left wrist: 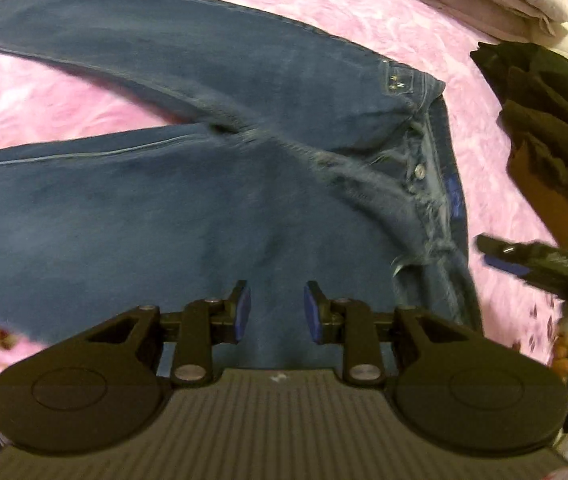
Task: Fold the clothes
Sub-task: 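Grasp the jeans waistband by the button with the right gripper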
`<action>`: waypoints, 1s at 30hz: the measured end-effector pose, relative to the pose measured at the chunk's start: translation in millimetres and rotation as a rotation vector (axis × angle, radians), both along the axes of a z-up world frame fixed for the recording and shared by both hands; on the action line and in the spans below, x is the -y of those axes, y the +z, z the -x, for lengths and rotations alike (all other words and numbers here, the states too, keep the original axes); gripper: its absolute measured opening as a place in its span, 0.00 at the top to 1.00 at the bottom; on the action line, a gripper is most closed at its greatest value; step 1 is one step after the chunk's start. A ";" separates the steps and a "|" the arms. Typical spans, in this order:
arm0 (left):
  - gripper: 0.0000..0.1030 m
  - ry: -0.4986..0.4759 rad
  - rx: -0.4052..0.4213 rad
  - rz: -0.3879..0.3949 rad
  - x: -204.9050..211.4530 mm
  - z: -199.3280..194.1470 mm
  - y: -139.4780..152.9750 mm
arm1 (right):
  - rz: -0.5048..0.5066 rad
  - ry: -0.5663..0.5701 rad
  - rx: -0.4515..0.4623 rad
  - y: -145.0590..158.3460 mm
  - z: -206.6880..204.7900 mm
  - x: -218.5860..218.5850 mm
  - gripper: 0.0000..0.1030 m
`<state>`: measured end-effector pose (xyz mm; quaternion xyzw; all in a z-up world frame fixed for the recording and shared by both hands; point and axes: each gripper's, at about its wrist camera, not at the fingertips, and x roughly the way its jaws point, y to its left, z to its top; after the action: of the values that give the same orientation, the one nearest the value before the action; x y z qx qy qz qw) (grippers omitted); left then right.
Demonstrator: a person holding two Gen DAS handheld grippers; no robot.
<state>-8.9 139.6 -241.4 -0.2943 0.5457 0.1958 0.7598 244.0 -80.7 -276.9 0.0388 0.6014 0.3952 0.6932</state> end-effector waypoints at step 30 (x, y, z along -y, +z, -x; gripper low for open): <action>0.76 0.144 -0.057 0.014 -15.7 -23.7 -50.5 | -0.206 0.056 -0.003 -72.1 -70.2 9.5 0.92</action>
<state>14.9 155.3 -291.9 -0.3326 0.5458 0.2544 0.7258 314.1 -90.2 -349.0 0.0935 0.5595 0.4740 0.6734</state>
